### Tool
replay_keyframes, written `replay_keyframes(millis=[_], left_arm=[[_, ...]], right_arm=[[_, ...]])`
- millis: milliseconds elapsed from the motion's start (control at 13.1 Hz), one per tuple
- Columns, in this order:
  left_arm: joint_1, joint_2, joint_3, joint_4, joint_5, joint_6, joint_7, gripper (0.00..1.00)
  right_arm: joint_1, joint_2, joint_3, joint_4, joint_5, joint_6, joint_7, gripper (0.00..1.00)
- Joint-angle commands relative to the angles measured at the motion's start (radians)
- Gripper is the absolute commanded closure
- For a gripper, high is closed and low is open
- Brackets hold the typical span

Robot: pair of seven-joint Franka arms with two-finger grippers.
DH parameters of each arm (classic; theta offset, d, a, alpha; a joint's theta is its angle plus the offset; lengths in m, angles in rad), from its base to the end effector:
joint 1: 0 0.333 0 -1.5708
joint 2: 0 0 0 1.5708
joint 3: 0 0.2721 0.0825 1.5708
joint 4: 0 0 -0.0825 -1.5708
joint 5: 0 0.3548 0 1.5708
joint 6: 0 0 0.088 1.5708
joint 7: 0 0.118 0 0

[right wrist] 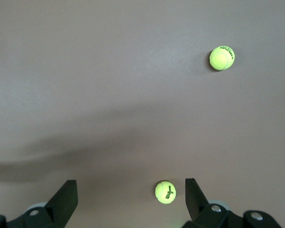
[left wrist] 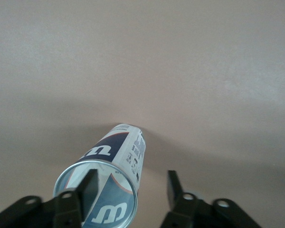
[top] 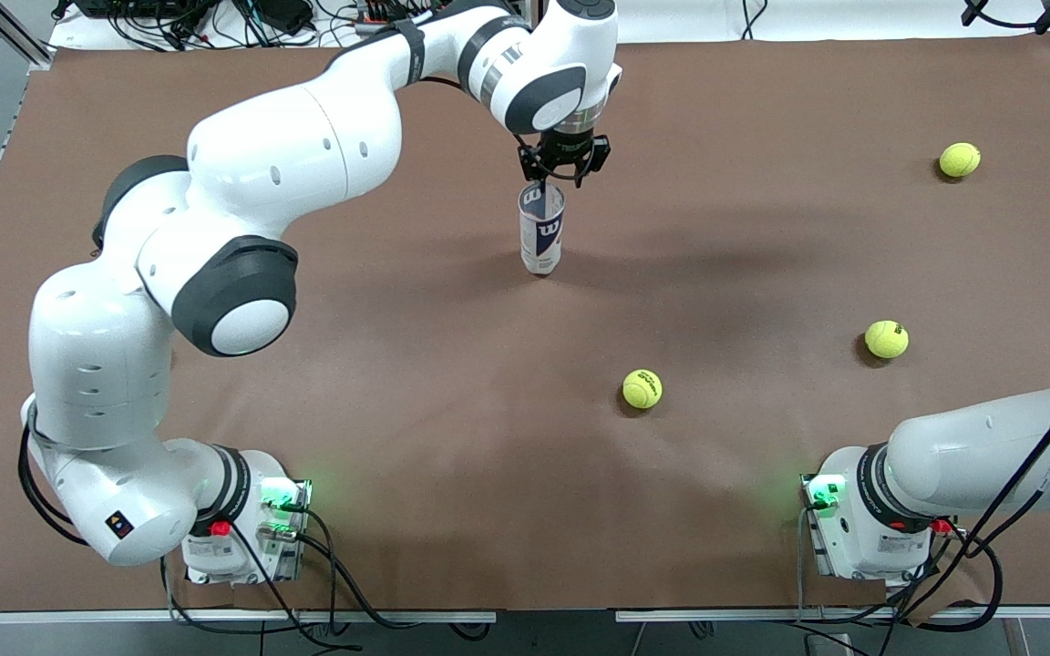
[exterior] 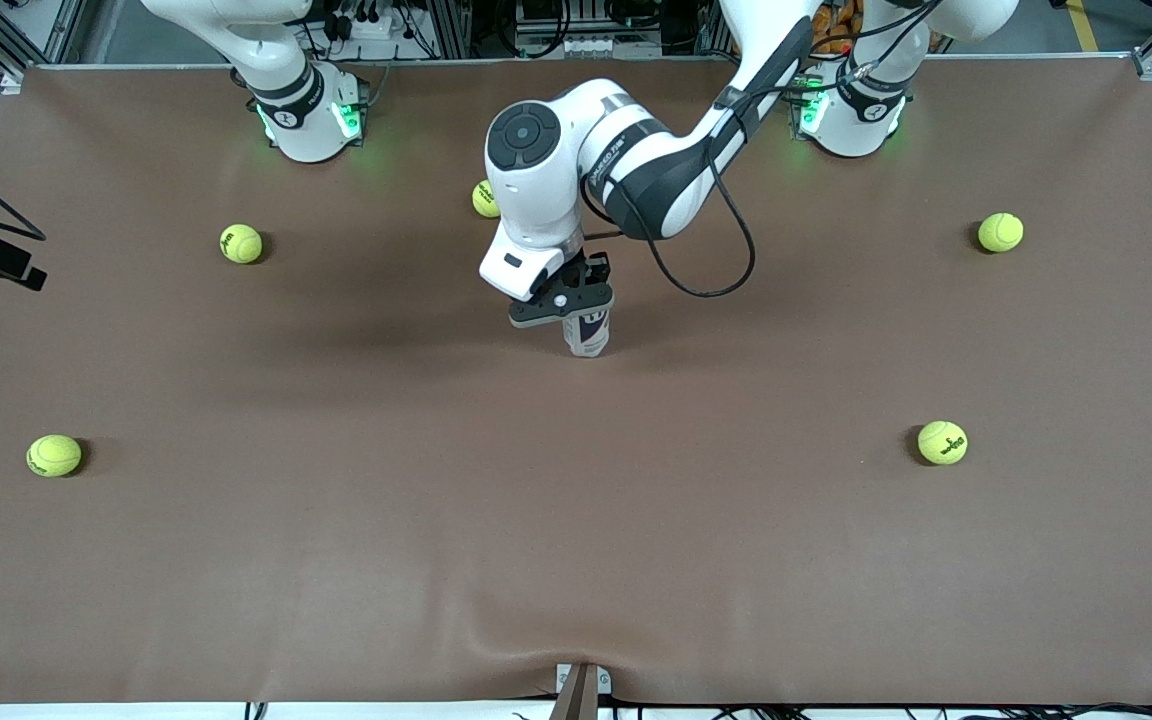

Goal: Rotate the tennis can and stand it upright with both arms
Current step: 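Lower the upright can onto the table and open the left gripper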

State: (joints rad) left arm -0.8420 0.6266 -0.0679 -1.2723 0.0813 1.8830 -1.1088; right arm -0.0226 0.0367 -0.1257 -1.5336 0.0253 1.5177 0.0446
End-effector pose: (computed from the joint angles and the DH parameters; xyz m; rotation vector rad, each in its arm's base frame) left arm 0.4271 -0.5228 0.3501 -3.0958 -0.2886 -0.0371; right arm 0.5236 -0.0740 0.5623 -3.1028 0.2992 0.0798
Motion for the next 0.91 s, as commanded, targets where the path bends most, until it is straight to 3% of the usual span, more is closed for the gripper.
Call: replay_keyframes(millis=[0, 381, 838], left_arm=[[-0.005, -0.041, 0.005, -0.002, 0.021, -0.010, -0.022, 0.00], [0.044, -0.127, 0.005, -0.002, 0.020, -0.048, -0.019, 0.00], [0.217, -0.232, 0.008, -0.009, 0.024, -0.087, 0.151, 0.00]], right_arm=[[-0.025, 0.009, 0.014, 0.021, 0.024, -0.011, -0.016, 0.00], [-0.022, 0.009, 0.015, 0.018, 0.022, -0.016, -0.025, 0.00], [-0.017, 0.009, 0.018, 0.013, 0.010, -0.013, -0.062, 0.00]])
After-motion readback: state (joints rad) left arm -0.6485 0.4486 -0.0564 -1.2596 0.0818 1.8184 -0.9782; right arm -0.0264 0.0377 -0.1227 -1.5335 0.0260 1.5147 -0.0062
